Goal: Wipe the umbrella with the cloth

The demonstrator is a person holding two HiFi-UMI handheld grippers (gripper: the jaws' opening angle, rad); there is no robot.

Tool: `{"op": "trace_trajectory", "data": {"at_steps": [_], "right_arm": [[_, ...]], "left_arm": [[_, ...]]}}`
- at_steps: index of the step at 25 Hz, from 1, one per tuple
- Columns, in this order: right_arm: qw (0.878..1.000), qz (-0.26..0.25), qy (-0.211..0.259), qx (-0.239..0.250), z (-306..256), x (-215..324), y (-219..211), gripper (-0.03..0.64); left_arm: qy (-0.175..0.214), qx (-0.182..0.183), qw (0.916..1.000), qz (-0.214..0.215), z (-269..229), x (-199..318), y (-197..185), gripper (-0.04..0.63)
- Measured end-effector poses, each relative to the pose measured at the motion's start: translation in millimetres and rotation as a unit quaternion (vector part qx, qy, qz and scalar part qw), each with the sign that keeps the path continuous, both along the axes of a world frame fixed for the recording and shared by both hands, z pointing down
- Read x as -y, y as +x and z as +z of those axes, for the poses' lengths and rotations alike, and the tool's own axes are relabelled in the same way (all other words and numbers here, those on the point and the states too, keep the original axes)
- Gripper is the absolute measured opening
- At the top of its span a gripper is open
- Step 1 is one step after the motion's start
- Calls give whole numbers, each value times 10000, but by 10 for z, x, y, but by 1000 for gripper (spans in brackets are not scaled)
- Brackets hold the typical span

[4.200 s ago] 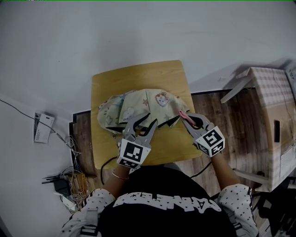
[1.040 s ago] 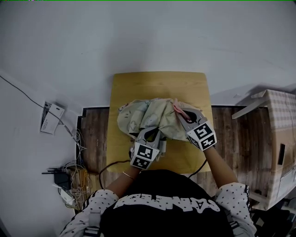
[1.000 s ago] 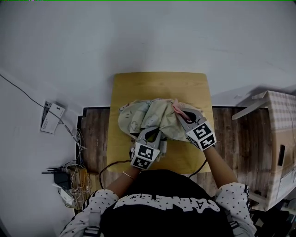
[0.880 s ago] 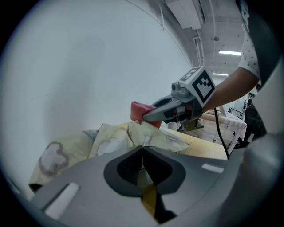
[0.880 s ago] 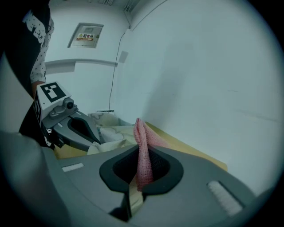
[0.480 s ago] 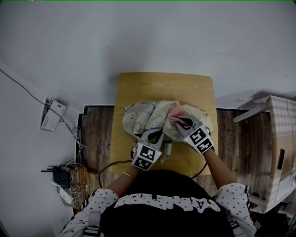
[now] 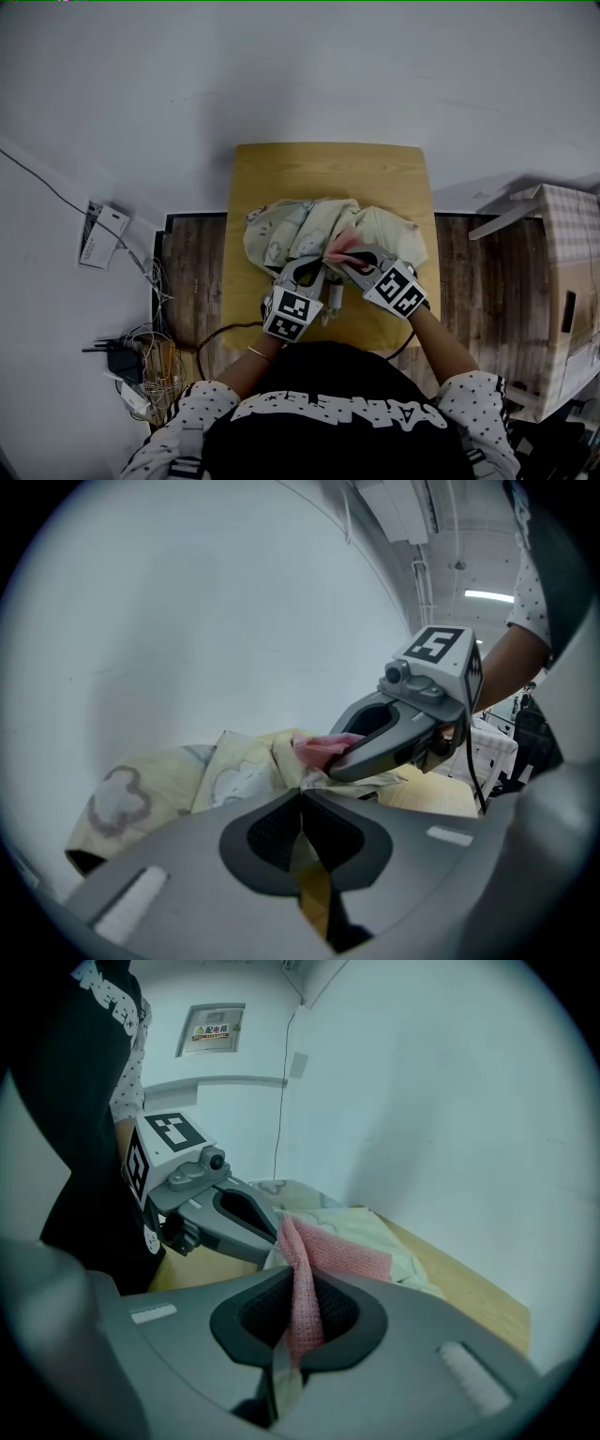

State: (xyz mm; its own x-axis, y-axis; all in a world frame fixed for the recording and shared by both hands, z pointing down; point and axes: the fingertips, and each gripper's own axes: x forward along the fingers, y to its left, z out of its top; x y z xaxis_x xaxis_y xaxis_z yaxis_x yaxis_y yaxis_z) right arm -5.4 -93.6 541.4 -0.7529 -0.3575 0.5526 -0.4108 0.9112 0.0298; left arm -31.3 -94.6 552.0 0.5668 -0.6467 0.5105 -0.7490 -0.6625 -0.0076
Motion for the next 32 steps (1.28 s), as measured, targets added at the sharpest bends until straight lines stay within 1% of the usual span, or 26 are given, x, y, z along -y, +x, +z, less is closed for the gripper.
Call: {"op": "trace_trajectory", "data": {"at_steps": [3, 6, 10, 19, 22, 24, 26, 29, 31, 32], "right_arm": [[9999, -64, -98, 65, -2, -97, -12, 34], [9994, -265, -210, 95, -1, -220, -31, 34], [9982, -473, -330, 184, -24, -372, -84, 34], [9958, -610, -574, 377, -59, -541, -99, 34], [9935, -717, -718, 512, -88, -582, -116, 34], [9914, -730, -832, 697, -144, -586, -109, 34], [9901, -708, -839, 875, -232, -544, -70, 34], [9899, -542, -636, 1146, -428, -378, 31, 34], [9853, -163, -619, 1582, -597, -171, 149, 34], [9801, 148, -647, 1869, -684, -31, 238, 34]], "left_arm": [[-33, -8, 10000, -55, 25, -19, -21, 5], [-51, 0, 9999, -114, 27, -21, -30, 5], [-20, -77, 9998, -173, -17, -7, -27, 5], [-44, -116, 9997, -226, -22, -7, -7, 5], [-54, -121, 9996, -240, -20, 2, -7, 5], [-64, -126, 9996, -252, -15, 3, -6, 5], [-72, -124, 9996, -262, -11, 6, -4, 5], [-87, -119, 9995, -267, 2, 7, -1, 5], [-94, -115, 9996, -257, 4, 10, -2, 5], [-95, -112, 9996, -253, 2, 12, -3, 5]]}}
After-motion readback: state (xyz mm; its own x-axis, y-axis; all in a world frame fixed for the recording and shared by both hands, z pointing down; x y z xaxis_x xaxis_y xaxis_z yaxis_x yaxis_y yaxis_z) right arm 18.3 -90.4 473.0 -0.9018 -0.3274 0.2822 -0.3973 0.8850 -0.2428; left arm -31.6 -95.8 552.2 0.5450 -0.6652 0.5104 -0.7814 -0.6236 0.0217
